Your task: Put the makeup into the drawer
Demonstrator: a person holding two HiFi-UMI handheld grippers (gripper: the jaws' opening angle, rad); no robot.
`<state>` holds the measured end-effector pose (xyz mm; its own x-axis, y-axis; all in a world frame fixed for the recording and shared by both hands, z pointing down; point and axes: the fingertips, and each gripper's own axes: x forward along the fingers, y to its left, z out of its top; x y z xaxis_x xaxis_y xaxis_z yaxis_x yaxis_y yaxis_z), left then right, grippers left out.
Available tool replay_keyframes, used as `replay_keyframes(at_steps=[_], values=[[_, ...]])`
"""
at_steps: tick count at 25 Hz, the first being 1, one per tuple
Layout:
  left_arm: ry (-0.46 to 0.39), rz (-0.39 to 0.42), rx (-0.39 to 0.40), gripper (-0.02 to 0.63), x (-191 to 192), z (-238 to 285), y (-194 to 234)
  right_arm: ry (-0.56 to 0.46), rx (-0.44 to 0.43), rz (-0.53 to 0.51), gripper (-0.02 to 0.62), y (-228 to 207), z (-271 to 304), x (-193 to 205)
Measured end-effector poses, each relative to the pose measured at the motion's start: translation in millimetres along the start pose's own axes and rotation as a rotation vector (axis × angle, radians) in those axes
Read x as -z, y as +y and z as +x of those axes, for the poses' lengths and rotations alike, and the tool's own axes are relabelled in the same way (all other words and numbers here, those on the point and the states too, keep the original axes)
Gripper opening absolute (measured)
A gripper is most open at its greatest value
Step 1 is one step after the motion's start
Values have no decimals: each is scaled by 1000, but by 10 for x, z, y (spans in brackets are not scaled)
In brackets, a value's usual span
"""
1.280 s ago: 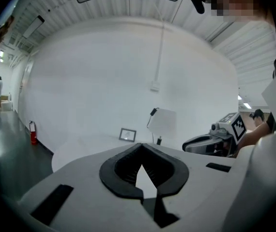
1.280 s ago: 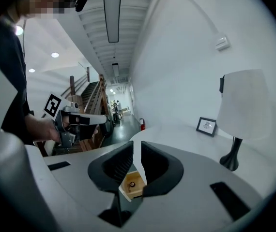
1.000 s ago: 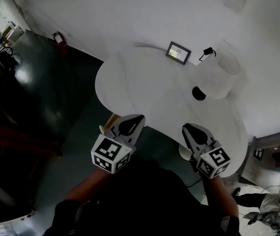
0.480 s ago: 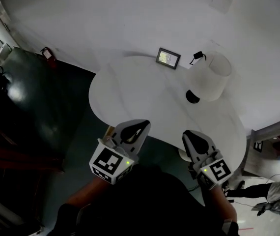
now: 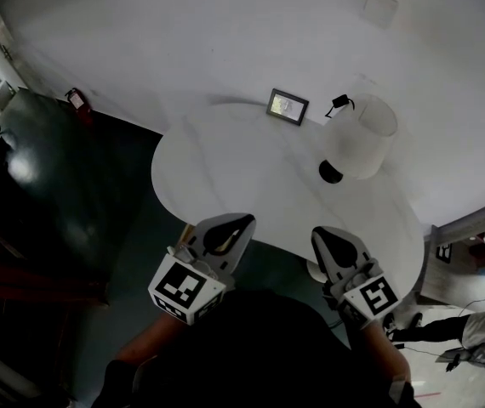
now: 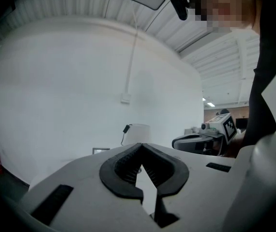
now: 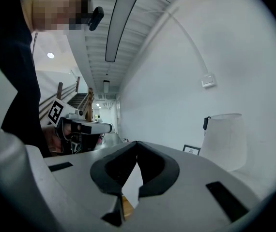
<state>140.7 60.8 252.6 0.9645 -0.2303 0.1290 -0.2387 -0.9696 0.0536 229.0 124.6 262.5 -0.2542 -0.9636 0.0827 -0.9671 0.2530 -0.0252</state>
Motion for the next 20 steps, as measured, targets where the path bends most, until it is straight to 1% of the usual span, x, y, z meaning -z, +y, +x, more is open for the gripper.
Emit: replay_keyframes(at_steps=[3,5,8,11,16,20], values=[[-5,-1,-3,11,-6,4,45,-13,45,13,17,-35,11,-35],[2,2,1,11,12,11,53,-14,59,23,17,-28,18,-15],[16,1,5,11,58,24,61,-5,67,39,17,-42,18,34],[21,-6,-12,11,66,18,99,-8,77,59,17,-105,-10,43],[4,-8,-37,11,29,10,153,-16,100,63,17,-213,-64,64],[-7,-4,-41,11,26,-19,152,-16,99,57,17,-225,-55,61]])
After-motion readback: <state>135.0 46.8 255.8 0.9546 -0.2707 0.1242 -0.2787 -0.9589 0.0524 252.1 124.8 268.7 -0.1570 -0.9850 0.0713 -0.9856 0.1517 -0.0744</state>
